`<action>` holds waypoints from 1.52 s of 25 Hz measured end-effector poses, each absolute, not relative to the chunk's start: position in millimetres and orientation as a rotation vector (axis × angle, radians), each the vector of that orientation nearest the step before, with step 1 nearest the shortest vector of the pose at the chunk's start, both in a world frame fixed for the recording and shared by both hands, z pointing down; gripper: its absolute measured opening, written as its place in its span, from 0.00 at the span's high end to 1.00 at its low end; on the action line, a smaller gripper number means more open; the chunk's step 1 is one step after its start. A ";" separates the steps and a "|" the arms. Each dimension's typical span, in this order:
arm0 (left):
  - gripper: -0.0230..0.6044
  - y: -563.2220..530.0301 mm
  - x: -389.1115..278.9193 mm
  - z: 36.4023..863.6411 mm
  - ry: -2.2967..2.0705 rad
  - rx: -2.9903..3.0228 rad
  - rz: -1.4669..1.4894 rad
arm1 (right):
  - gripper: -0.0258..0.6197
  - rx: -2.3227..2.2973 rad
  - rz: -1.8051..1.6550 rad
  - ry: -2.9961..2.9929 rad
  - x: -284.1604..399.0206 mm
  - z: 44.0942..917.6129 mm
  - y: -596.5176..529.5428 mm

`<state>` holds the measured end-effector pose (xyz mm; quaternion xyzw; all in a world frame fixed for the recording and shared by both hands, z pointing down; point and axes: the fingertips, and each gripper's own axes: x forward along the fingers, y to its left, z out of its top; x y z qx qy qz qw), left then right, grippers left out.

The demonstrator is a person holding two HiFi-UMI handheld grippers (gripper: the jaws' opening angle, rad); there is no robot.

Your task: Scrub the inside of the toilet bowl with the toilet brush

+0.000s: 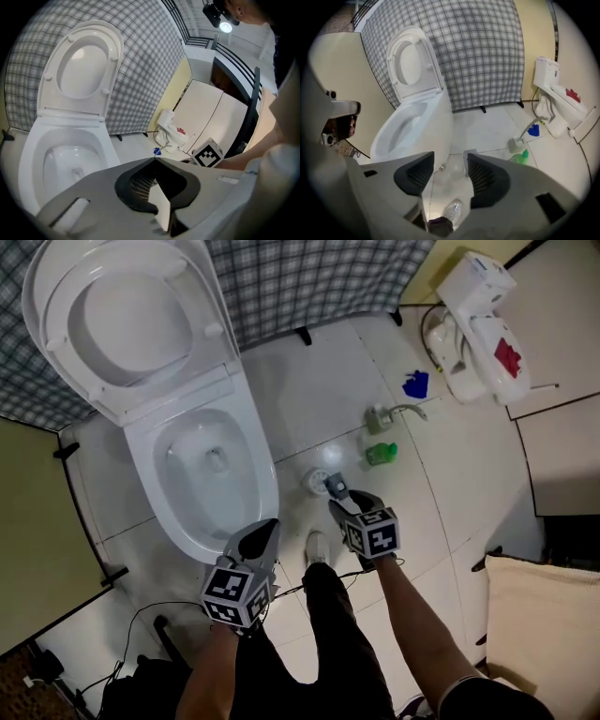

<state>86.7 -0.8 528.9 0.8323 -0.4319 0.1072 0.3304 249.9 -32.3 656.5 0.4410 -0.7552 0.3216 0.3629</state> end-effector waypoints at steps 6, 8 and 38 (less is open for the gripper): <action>0.95 -9.0 93.3 569.3 -1.134 2.154 0.277 | 0.52 1.163 0.793 -1.856 270.5 723.5 -63.1; 0.95 -8.9 96.5 576.4 -1.127 2.148 0.275 | 0.52 1.141 0.789 -1.831 272.6 743.7 -66.8; 0.95 -27.7 58.1 517.1 -1.199 2.154 0.245 | 0.63 1.258 0.635 -2.017 276.3 577.8 -80.6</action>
